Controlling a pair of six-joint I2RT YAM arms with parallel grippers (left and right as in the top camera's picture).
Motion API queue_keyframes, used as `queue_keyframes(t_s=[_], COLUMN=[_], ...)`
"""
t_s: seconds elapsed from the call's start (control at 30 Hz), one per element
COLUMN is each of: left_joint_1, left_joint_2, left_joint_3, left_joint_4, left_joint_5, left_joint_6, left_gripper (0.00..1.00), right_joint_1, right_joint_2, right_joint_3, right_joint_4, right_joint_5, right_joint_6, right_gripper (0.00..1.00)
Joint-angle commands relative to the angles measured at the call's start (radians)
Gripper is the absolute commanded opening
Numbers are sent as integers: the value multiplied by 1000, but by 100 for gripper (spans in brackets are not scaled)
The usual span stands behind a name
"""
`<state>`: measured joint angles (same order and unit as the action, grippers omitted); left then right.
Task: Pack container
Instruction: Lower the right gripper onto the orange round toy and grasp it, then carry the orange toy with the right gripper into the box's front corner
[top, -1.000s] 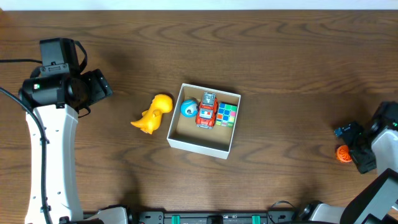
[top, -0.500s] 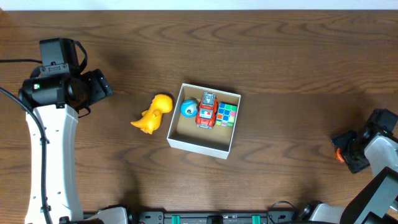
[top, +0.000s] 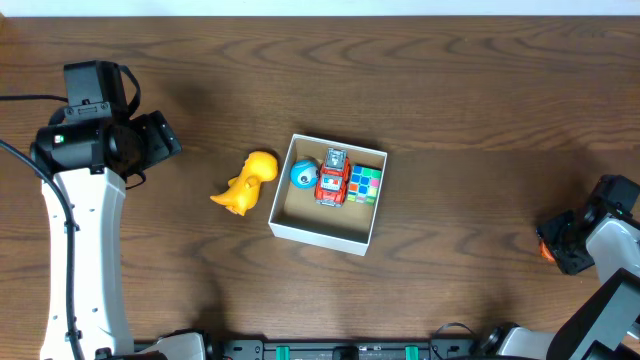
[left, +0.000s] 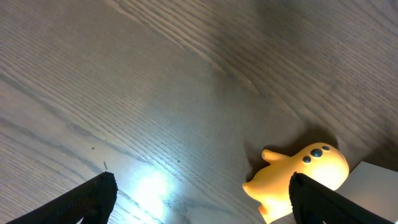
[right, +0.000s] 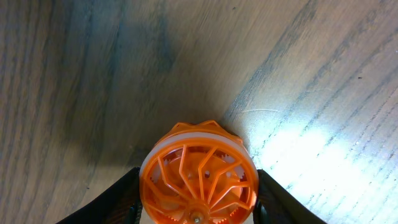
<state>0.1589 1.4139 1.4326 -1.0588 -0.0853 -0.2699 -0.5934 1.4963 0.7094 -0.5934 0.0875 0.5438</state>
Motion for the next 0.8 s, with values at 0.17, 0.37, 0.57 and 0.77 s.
queue_keyframes(t_s=[0.17, 0.37, 0.57, 0.77], left_joint_1=[3, -1, -18, -18], left_joint_2=[6, 6, 6, 6], left_joint_3=[-5, -5, -5, -5], left_joint_4=[-3, -3, -7, -7], left_joint_5=[-1, 0, 0, 0], left_joint_6=[-13, -3, 26, 26], left_gripper=[91, 91, 90, 91], right_joint_1=[106, 359, 647, 919], right_joint_2=[-27, -48, -48, -48], right_joint_3=[65, 283, 550, 670], right_joint_4=[-70, -236, -391, -428], right_joint_5=[-114, -107, -113, -115], right_joint_6=[-53, -163, -279, -359], right_gripper=[1, 1, 1, 1])
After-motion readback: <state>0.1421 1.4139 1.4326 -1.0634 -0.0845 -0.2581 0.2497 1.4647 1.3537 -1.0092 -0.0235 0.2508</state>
